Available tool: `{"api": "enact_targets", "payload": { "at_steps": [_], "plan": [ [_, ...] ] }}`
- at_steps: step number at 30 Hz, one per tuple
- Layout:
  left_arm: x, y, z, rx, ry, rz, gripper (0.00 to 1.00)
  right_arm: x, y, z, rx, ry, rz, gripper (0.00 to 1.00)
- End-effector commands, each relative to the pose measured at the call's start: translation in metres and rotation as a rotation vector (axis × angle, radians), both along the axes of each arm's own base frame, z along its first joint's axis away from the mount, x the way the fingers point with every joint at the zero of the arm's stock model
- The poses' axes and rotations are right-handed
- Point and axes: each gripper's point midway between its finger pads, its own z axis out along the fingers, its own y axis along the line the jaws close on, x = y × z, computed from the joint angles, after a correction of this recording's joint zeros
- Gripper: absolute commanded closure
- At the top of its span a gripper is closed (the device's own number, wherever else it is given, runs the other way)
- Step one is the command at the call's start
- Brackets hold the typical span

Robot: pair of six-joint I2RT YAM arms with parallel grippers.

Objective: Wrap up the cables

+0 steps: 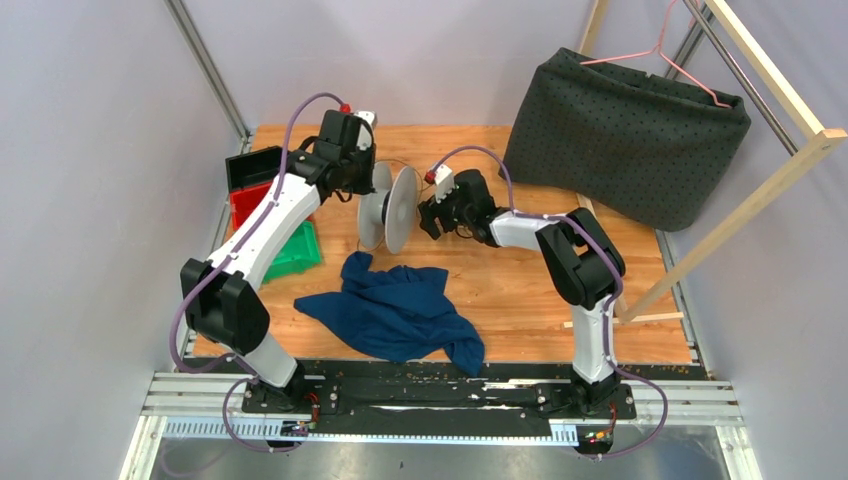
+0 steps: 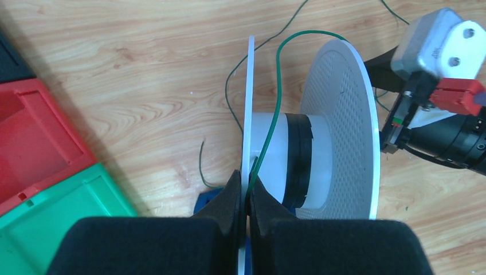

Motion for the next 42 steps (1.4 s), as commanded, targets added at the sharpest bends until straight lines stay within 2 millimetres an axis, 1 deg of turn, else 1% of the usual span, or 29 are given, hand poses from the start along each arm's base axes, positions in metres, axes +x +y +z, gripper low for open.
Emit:
{"api": "enact_targets", "payload": {
  "at_steps": [1, 6, 11, 14, 17, 18, 19, 21, 22, 23, 27, 30, 32, 34, 36, 38, 42],
  "plan": [
    [0.011, 0.003, 0.02, -0.054, -0.029, 0.029, 1.0, -0.008, 0.016, 0.024, 0.098, -0.022, 0.022, 0.25],
    [0.008, 0.002, 0.035, -0.093, -0.031, 0.017, 1.0, -0.004, 0.019, 0.011, 0.095, -0.016, 0.029, 0.26],
    [0.002, -0.002, 0.048, -0.14, -0.031, 0.004, 1.0, 0.003, 0.025, 0.014, 0.12, -0.022, 0.017, 0.27],
    [-0.001, -0.007, 0.052, -0.173, -0.026, -0.011, 1.0, 0.01, 0.027, 0.011, 0.124, -0.022, 0.004, 0.33],
    [-0.005, -0.008, 0.054, -0.184, -0.025, -0.019, 1.0, 0.014, 0.026, 0.015, 0.132, -0.031, -0.017, 0.46],
    [-0.006, -0.008, 0.054, -0.184, -0.025, -0.021, 1.0, 0.015, 0.025, 0.016, 0.133, -0.035, -0.021, 0.54],
    [-0.007, -0.007, 0.055, -0.183, -0.029, -0.019, 1.0, 0.014, 0.024, 0.018, 0.133, -0.036, -0.023, 0.65],
    [-0.009, -0.005, 0.056, -0.18, -0.029, -0.013, 1.0, 0.011, 0.02, 0.02, 0.134, -0.031, -0.027, 0.83],
    [-0.008, -0.003, 0.057, -0.175, -0.035, -0.005, 1.0, 0.01, 0.018, 0.025, 0.139, -0.035, -0.031, 0.91],
    [-0.008, -0.002, 0.058, -0.171, -0.039, 0.0, 1.0, 0.006, 0.013, 0.026, 0.136, -0.034, -0.034, 0.97],
    [-0.007, 0.005, 0.059, -0.143, -0.054, 0.007, 1.0, -0.005, -0.009, 0.046, 0.102, -0.055, -0.074, 0.99],
    [-0.007, 0.008, 0.056, -0.108, -0.063, -0.015, 1.0, -0.008, -0.04, 0.064, 0.047, -0.072, -0.17, 0.99],
    [-0.009, 0.01, 0.055, -0.088, -0.068, -0.033, 1.0, -0.006, -0.061, 0.077, 0.073, -0.067, -0.235, 0.99],
    [-0.01, 0.011, 0.053, -0.069, -0.073, -0.049, 1.0, 0.001, -0.081, 0.086, 0.13, -0.015, -0.3, 0.99],
    [-0.012, 0.01, 0.052, -0.06, -0.074, -0.074, 1.0, 0.007, -0.096, 0.088, 0.142, 0.017, -0.342, 0.99],
    [-0.014, 0.009, 0.051, -0.054, -0.075, -0.104, 1.0, 0.013, -0.105, 0.087, 0.126, 0.029, -0.371, 0.99],
    [-0.018, 0.005, 0.053, -0.054, -0.082, -0.163, 1.0, 0.024, -0.123, 0.071, 0.061, 0.079, -0.447, 0.99]
  ]
}}
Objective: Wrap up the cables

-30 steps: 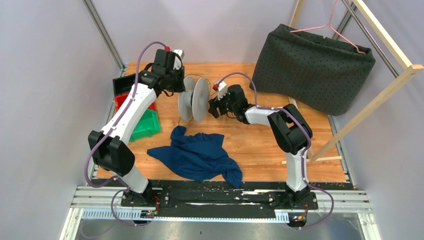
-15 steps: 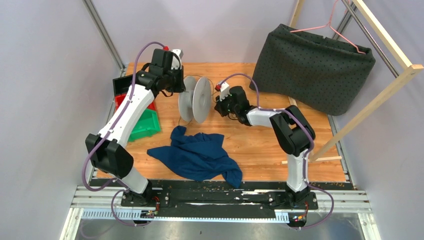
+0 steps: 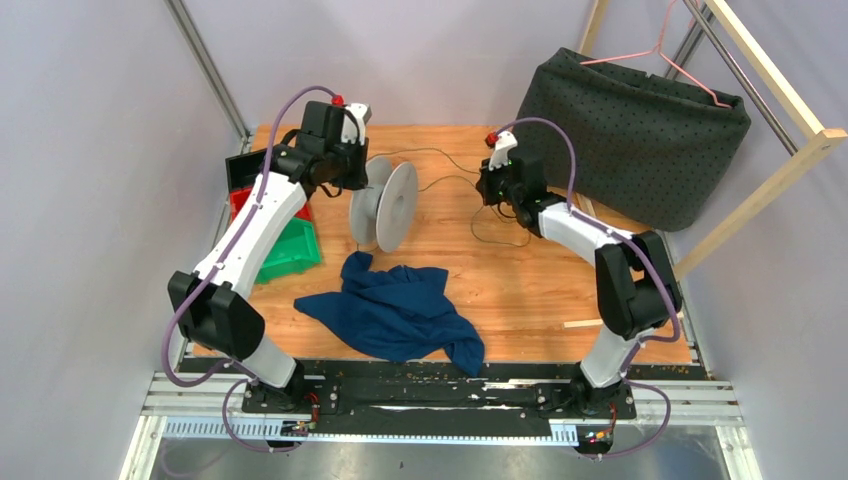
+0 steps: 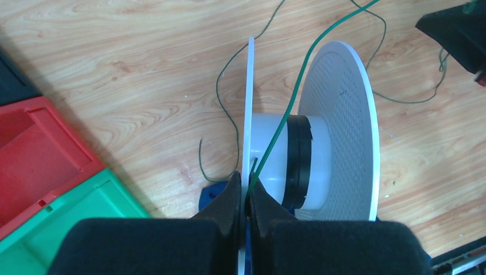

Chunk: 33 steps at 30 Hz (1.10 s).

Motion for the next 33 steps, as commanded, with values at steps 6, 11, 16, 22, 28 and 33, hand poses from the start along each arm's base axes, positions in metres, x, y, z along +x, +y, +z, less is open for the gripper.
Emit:
{"api": "enact_targets", "payload": {
  "at_steps": [6, 11, 16, 22, 28, 33],
  "plan": [
    [-0.008, -0.005, 0.026, -0.041, -0.076, -0.11, 1.0, 0.011, -0.034, -0.068, -0.067, 0.274, -0.166, 0.99],
    [0.001, -0.01, 0.045, -0.148, -0.115, -0.069, 1.0, 0.003, -0.024, -0.09, -0.084, 0.321, -0.118, 0.99],
    [0.021, -0.016, 0.073, -0.351, -0.171, -0.015, 1.0, -0.012, 0.0, -0.1, -0.064, 0.346, -0.052, 0.99],
    [0.048, -0.011, 0.09, -0.515, -0.242, 0.134, 1.0, -0.034, 0.023, -0.087, -0.025, 0.335, 0.005, 0.99],
    [0.072, 0.012, 0.084, -0.601, -0.281, 0.395, 1.0, -0.075, 0.052, -0.067, -0.003, 0.328, 0.111, 0.99],
    [0.071, 0.016, 0.073, -0.578, -0.326, 0.545, 1.0, -0.112, 0.087, -0.033, 0.029, 0.324, 0.256, 0.99]
  ]
}}
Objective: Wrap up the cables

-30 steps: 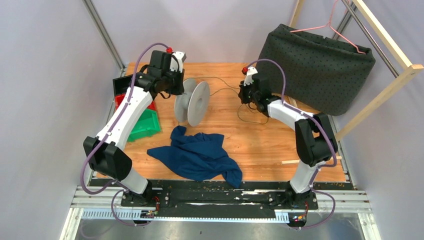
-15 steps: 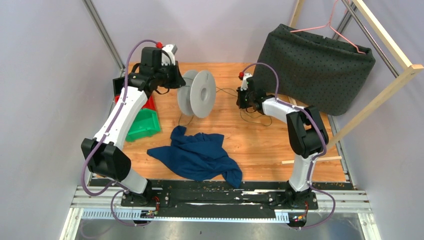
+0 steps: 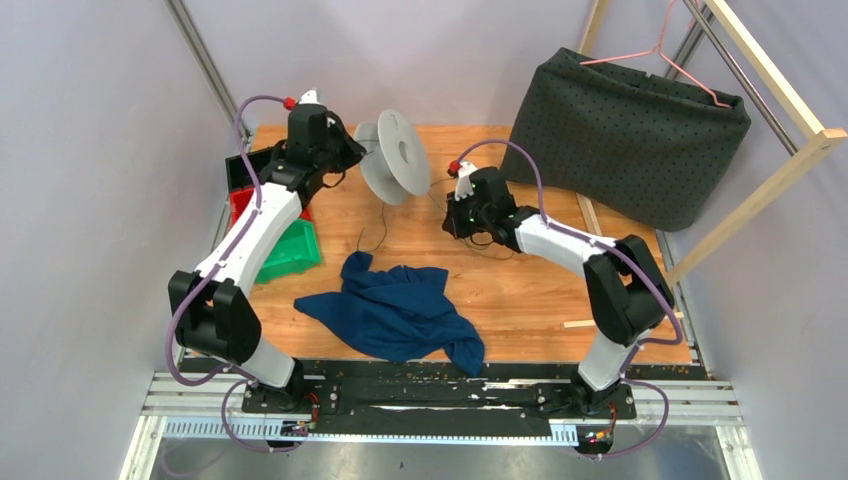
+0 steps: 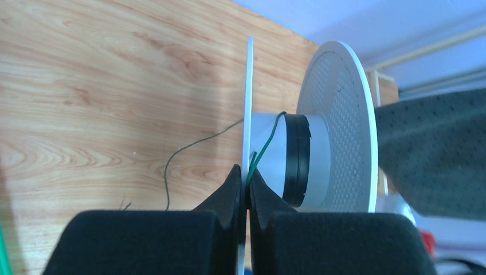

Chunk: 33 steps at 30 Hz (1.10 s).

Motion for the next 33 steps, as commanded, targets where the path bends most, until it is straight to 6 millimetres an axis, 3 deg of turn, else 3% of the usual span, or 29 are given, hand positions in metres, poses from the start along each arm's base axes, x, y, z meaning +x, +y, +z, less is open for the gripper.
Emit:
{"api": "enact_targets", "payload": {
  "at_steps": [1, 3, 9, 20, 24, 33],
  "plan": [
    [0.008, 0.005, 0.046, -0.08, -0.172, 0.197, 1.0, -0.04, 0.033, 0.038, 0.079, 0.031, 0.144, 0.99],
    [0.002, -0.003, 0.05, -0.039, -0.192, 0.216, 1.0, -0.056, 0.049, 0.059, 0.139, 0.056, 0.232, 0.99],
    [0.001, 0.002, 0.043, 0.051, -0.199, 0.279, 1.0, -0.082, 0.08, 0.127, 0.299, 0.015, 0.438, 0.99],
    [-0.017, -0.009, 0.019, 0.156, -0.21, 0.178, 1.0, -0.098, 0.103, 0.217, 0.571, -0.038, 0.583, 0.99],
    [-0.018, -0.016, 0.017, 0.181, -0.231, 0.117, 1.0, -0.094, 0.102, 0.237, 0.623, -0.075, 0.594, 0.97],
    [-0.024, -0.027, 0.014, 0.247, -0.255, -0.003, 1.0, -0.057, 0.086, 0.28, 0.805, -0.147, 0.501, 0.97]
  ]
}}
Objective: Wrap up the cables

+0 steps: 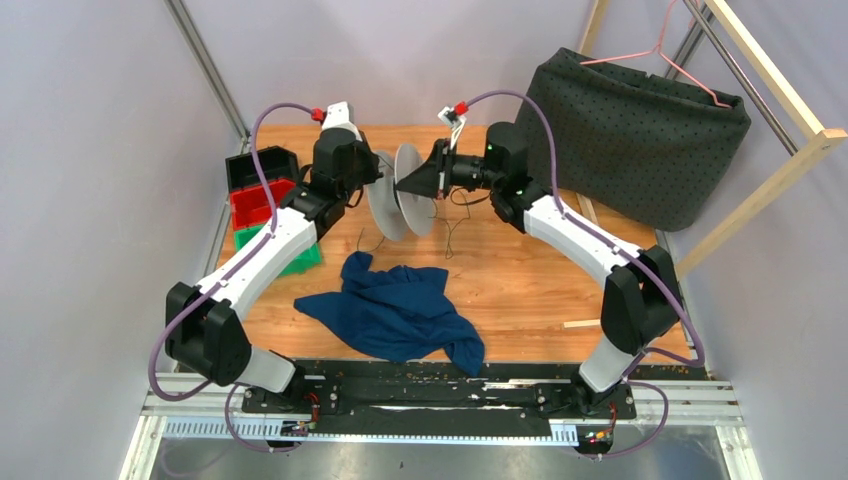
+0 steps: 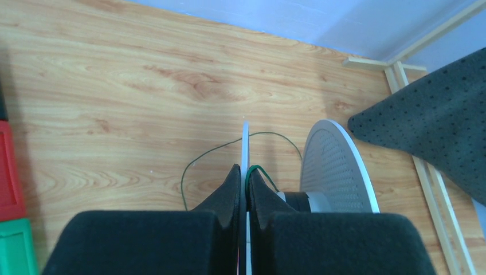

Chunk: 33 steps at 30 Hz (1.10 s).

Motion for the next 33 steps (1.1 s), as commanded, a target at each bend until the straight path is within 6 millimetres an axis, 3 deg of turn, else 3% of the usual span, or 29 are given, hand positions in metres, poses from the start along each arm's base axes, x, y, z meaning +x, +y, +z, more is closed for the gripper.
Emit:
{"api": "enact_targets", "payload": {
  "at_steps": [1, 5, 9, 15, 19, 27, 33],
  "plan": [
    [-0.004, -0.001, 0.02, 0.056, -0.08, -0.059, 1.0, 0.017, -0.013, 0.063, 0.19, -0.079, -0.028, 0.97],
    [-0.008, -0.008, 0.011, 0.115, -0.07, -0.139, 1.0, 0.028, -0.017, 0.083, 0.247, -0.092, -0.027, 0.97],
    [-0.016, -0.022, 0.002, 0.166, -0.044, -0.266, 1.0, 0.047, -0.022, 0.086, 0.247, -0.099, -0.057, 0.97],
    [-0.029, -0.025, -0.008, 0.241, -0.005, -0.367, 1.0, 0.072, -0.039, 0.087, 0.234, -0.103, -0.108, 0.98],
    [-0.038, -0.027, -0.004, 0.273, 0.001, -0.426, 1.0, 0.093, -0.054, 0.067, 0.16, -0.091, -0.175, 0.99],
    [-0.052, -0.028, 0.017, 0.29, 0.002, -0.562, 1.0, 0.139, -0.093, 0.001, -0.043, -0.062, -0.326, 0.95],
    [-0.055, -0.023, 0.034, 0.277, -0.018, -0.59, 1.0, 0.152, -0.11, -0.021, -0.09, -0.037, -0.371, 0.87]
  ]
}}
